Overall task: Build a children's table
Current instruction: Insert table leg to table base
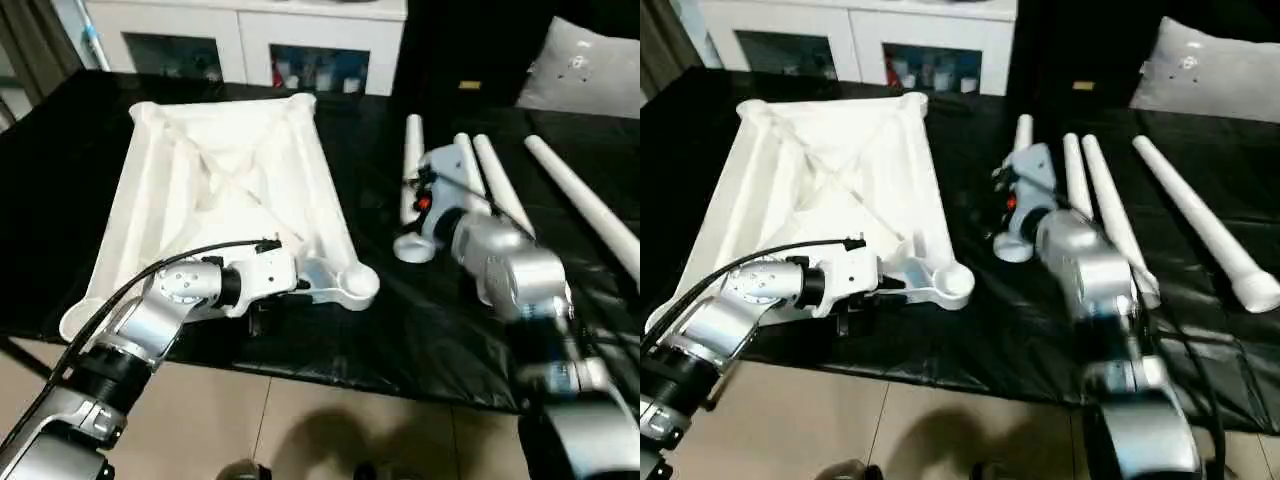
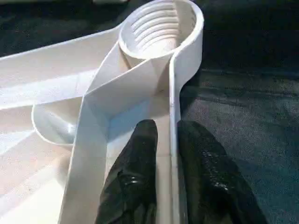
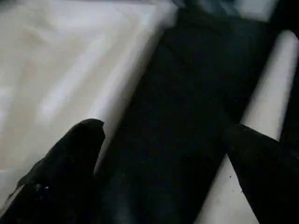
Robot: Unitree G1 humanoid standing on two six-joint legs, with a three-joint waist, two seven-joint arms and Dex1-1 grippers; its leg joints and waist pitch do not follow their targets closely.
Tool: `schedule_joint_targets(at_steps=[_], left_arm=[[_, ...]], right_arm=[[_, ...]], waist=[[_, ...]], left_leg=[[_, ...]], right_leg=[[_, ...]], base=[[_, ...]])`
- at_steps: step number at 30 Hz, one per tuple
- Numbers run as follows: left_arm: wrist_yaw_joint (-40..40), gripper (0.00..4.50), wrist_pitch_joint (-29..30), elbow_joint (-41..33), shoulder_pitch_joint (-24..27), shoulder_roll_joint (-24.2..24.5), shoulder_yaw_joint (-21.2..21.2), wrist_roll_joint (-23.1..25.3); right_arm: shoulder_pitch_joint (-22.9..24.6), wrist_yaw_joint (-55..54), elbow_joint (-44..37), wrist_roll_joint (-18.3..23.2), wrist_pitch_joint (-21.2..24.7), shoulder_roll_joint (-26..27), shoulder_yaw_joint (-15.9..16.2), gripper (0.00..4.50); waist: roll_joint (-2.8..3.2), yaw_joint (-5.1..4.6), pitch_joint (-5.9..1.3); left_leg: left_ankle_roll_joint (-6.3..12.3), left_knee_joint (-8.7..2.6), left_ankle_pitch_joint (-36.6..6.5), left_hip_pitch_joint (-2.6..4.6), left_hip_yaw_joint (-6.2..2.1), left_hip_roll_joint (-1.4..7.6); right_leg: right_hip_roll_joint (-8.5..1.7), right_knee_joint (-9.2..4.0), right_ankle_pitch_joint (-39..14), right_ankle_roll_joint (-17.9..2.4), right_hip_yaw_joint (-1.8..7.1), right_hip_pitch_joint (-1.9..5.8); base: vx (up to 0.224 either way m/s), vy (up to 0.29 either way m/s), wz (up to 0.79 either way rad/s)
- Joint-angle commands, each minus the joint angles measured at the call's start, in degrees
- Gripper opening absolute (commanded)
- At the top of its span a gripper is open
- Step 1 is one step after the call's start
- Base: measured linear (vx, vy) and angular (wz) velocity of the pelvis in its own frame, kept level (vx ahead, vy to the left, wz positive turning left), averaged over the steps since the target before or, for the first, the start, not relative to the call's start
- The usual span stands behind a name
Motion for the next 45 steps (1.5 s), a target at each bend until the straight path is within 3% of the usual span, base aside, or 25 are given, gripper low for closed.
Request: schedule_joint_targets(at_steps=[1,3,4,5,6,7,9,12,15,18,19,29,34,39,40,45], left_arm=[[0.2,1.25,1.7,-2.2,0.4,0.0,1.7,-0.8],[0.8,1.45,3.0,-4.5,1.2,-0.1,2.3,-1.2],[1.2,1.62,3.5,-5.2,1.4,-0.1,2.3,-1.3],[1.5,1.66,3.8,-5.6,1.5,-0.1,2.3,-1.2],[1.6,1.66,3.9,-6.1,1.6,0.0,2.1,-0.9],[1.7,1.89,4.3,-6.5,1.7,0.0,1.9,-0.8],[2.3,2.01,5.6,-8.2,2.5,-0.2,2.1,-1.1],[2.5,2.32,6.9,-9.8,3.2,-0.5,2.5,-2.0],[3.2,2.32,8.1,-11.4,3.9,-0.8,3.1,-2.1],[3.7,2.32,8.8,-12.0,4.2,-1.0,3.2,-2.3],[3.8,2.32,9.2,-12.3,4.3,-1.0,3.2,-2.4],[6.4,2.32,14.5,-15.0,3.1,-4.0,5.0,-5.4],[9.2,2.32,18.1,-15.4,2.0,-6.0,7.1,-6.6],[9.5,2.32,17.7,-15.6,1.7,-6.2,7.1,-6.3],[9.5,2.41,17.7,-15.6,1.7,-6.2,7.1,-6.3],[10.1,2.41,18.6,-16.9,1.9,-6.0,6.7,-6.3]], right_arm=[[-2.7,-2.1,5.5,-0.1,0.4,0.6,-1.5,4.50],[-6.6,-4.4,13.7,-0.4,-1.4,1.1,-2.1,4.50],[-7.8,-5.9,16.6,-1.0,-2.2,1.2,-2.2,4.50],[-8.4,-7.3,18.2,-1.6,-3.0,1.1,-2.2,4.50],[-9.0,-8.8,20.0,-2.3,-4.0,0.9,-2.2,4.50],[-9.7,-10.1,21.8,-2.9,-4.7,0.7,-2.4,4.50],[-11.3,-11.9,25.3,-3.2,-7.1,0.1,-3.7,4.50],[-12.1,-11.1,25.9,-2.9,-9.4,-0.4,-4.4,4.50],[-13.9,-10.3,28.8,-2.7,-13.2,-1.4,-4.7,4.50],[-14.5,-10.5,30.1,-2.7,-14.1,-2.3,-5.1,4.50],[-14.8,-10.7,31.0,-2.9,-14.5,-2.7,-5.3,4.50],[-16.4,-7.8,39.8,-3.7,-10.9,-4.2,-5.4,4.50],[-16.5,-4.4,42.5,-3.8,-8.5,-3.7,-5.2,4.50],[-17.1,-2.5,43.8,-3.5,-6.6,-3.5,-5.4,4.50],[-17.1,-2.5,43.9,-3.5,-6.5,-3.5,-5.4,4.20],[-17.8,-0.6,44.9,-3.6,-4.7,-3.9,-5.9,3.90]], waist=[[-0.26,0.04,-5.22],[-0.34,-0.02,-5.22],[-0.20,0.06,-5.15],[-0.42,0.10,-5.05],[-0.62,0.06,-4.81],[-0.92,0.04,-4.78],[-0.87,0.17,-4.75],[-0.96,0.13,-4.51],[-0.95,-0.03,-4.40],[-1.07,-0.11,-4.37],[-0.84,-0.08,-4.32],[-0.76,-0.32,-4.54],[-0.96,-0.37,-4.44],[-1.07,-0.42,-4.43],[-0.97,-0.33,-4.39],[-1.15,-0.20,-4.48]], left_leg=[[2.73,-3.16,1.5,0.19,-0.92,3.28],[3.79,-3.09,2.3,0.11,-0.91,3.31],[4.16,-2.96,1.2,0.10,-0.78,3.34],[4.14,-2.99,0.8,0.21,-0.67,3.47],[4.28,-3.07,0.4,-0.07,-0.67,3.37],[4.13,-3.11,-0.4,0.19,-0.60,3.50],[3.47,-3.11,-1.2,0.25,-0.60,3.57],[3.14,-3.17,-1.9,0.11,-0.61,3.57],[3.33,-3.11,-2.9,0.10,-0.59,3.46],[3.50,-3.03,-3.4,0.04,-0.54,3.33],[3.56,-3.02,-3.3,0.05,-0.56,3.31],[4.97,-2.70,-2.7,-0.16,-0.59,3.34],[5.21,-2.57,-3.3,-0.31,-0.58,3.27],[4.90,-2.59,-4.4,-0.20,-0.63,3.42],[4.80,-2.57,-4.3,-0.20,-0.63,3.46],[5.07,-2.51,-3.7,-0.20,-0.60,3.50]], right_leg=[[-5.01,-2.14,4.2,-14.4,3.72,3.99],[-5.14,-1.89,6.6,-15.3,3.66,3.89],[-5.38,-2.12,5.1,-16.3,3.62,3.83],[-5.38,-2.25,4.4,-16.3,3.65,3.64],[-5.18,-2.23,3.4,-15.9,3.58,3.91],[-5.26,-2.40,1.7,-15.4,3.56,3.73],[-5.46,-2.43,-1.1,-15.0,3.61,3.73],[-5.22,-2.49,-2.1,-13.9,3.57,3.72],[-5.20,-2.74,-3.3,-13.9,3.52,3.64],[-5.04,-2.72,-4.0,-13.8,3.52,3.65],[-4.99,-2.74,-4.0,-13.7,3.51,3.61],[-4.85,-2.57,-1.5,-15.7,3.26,3.83],[-4.90,-2.81,-3.6,-15.5,3.15,3.87],[-4.89,-2.96,-6.1,-15.1,3.07,3.70],[-4.94,-2.95,-6.2,-14.9,3.09,3.63],[-4.97,-2.79,-5.5,-15.0,3.10,3.63]], base=[[0.000,0.000,0.00],[0.000,0.000,0.00],[0.000,0.000,0.00],[0.000,0.000,0.00],[0.000,0.000,0.00],[0.000,0.000,0.00],[0.000,0.000,0.00],[0.000,0.000,0.00],[0.000,0.000,0.00],[0.000,0.000,0.00],[0.000,0.000,0.00],[0.000,0.000,0.00],[0.000,0.000,0.00],[0.000,0.000,0.00],[0.000,0.000,0.00],[0.000,0.000,0.00]])
